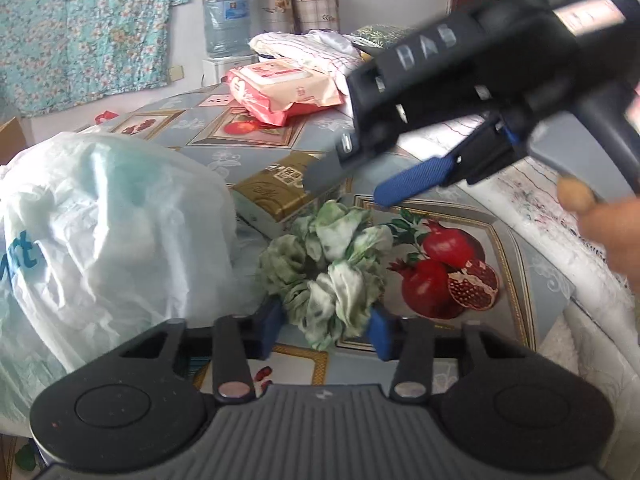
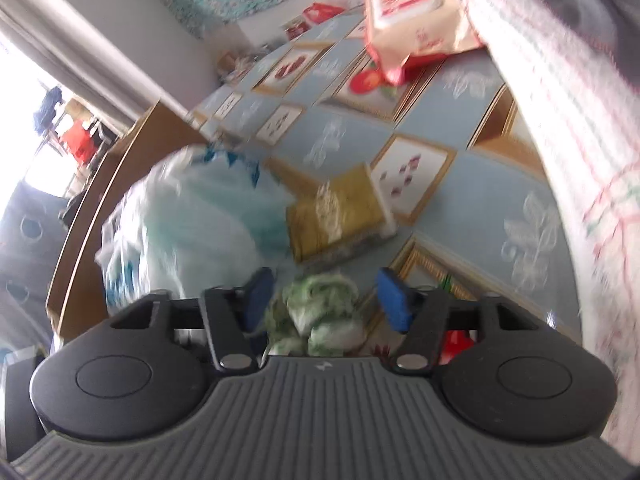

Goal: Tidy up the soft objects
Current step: 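Lower the left tool onto the scrunchie while the right tool reaches the gold packet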

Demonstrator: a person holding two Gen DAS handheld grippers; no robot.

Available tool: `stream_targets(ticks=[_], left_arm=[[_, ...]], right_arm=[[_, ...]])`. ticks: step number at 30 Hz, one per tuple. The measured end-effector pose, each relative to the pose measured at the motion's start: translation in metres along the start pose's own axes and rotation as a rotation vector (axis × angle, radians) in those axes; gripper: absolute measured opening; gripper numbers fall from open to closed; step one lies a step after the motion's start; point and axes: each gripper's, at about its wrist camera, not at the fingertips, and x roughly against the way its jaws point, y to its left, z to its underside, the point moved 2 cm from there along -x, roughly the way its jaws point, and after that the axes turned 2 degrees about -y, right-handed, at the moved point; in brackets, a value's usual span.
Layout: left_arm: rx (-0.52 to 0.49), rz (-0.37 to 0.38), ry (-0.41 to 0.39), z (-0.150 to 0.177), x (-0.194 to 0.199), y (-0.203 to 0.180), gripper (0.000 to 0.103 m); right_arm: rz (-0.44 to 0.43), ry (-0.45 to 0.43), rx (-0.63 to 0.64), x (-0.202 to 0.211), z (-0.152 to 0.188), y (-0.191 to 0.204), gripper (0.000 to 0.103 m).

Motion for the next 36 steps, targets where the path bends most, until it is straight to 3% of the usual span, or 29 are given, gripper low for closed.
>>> stream_targets(ticks=[4,8,11,18,26,30,36], left_arm=[[0.016,0.008,-0.005,0.003,0.004,0.004,0.037],[0.012,0.012,-0.005,0.006,0.007,0.003,0.037],[0.018,0.015,-0.004,0.007,0.009,0.003,0.037],[0.037,0.020,-0.004,0.005,0.009,0.009,0.037],[0.042,0.029,-0.014,0.007,0.010,0.011,0.037],[0.043,0.033,-0.016,0.009,0.010,0.012,0.037],[0.042,0.027,-0.019,0.010,0.012,0.013,0.037]], right_arm=[[0.009,-0.006,-0.064,-0.009,-0.023,-0.002,0.066],[0.056,-0.051,0.021,-0.027,-0.045,0.013,0.066],[0.017,-0.042,0.059,-0.045,-0.057,0.020,0.051],[0.026,0.002,0.098,-0.066,-0.066,0.023,0.046],[0.112,0.027,0.078,-0.035,-0.040,0.009,0.050],[0.114,0.044,0.065,-0.025,-0.030,0.002,0.050],[0.128,0.029,0.163,-0.027,-0.038,0.017,0.070]])
